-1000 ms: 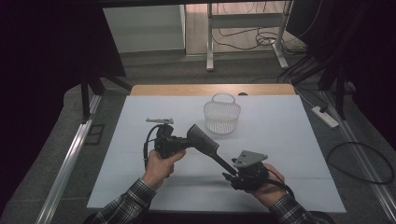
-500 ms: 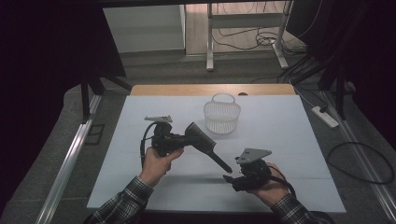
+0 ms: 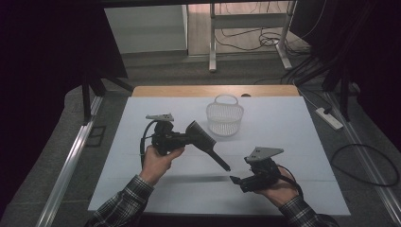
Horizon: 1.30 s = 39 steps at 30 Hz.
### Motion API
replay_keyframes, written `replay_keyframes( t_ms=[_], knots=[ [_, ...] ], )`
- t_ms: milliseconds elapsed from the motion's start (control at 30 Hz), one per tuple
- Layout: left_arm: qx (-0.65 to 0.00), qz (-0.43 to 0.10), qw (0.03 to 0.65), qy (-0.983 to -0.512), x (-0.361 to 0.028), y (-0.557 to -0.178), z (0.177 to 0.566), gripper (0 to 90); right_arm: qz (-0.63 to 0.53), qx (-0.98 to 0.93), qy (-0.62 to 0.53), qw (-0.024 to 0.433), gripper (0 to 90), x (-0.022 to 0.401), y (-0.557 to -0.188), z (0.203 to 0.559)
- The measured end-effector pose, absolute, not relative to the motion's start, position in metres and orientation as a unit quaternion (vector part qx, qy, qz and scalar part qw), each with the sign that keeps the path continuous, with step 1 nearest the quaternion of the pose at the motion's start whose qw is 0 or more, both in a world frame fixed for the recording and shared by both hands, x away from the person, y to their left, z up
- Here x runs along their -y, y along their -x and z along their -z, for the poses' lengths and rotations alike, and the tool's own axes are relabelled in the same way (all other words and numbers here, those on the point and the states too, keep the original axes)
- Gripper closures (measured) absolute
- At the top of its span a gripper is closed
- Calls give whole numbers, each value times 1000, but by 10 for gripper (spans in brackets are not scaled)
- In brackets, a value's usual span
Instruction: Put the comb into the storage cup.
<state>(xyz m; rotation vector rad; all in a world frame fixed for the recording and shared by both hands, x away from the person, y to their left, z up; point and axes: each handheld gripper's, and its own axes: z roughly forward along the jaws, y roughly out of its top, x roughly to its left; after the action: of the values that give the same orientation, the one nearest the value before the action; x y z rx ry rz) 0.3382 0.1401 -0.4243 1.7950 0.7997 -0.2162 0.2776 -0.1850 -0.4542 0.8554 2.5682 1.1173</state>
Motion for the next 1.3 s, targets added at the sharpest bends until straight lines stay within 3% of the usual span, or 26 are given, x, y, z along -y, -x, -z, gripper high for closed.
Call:
replay_keyframes(
  t_ms=[267, 600, 1300],
  knots=[
    [-337, 77, 545, -764, -143, -343, 416, 830, -382, -865, -311, 98, 109, 196, -280, 451],
    [-344, 68, 543, -763, -149, -351, 411, 830, -366, -867, -324, 93, 0, 205, -280, 451],
    [-347, 50, 548, -760, -159, -362, 395, 830, -337, -856, -376, 111, 0, 251, -270, 458]
  ],
)
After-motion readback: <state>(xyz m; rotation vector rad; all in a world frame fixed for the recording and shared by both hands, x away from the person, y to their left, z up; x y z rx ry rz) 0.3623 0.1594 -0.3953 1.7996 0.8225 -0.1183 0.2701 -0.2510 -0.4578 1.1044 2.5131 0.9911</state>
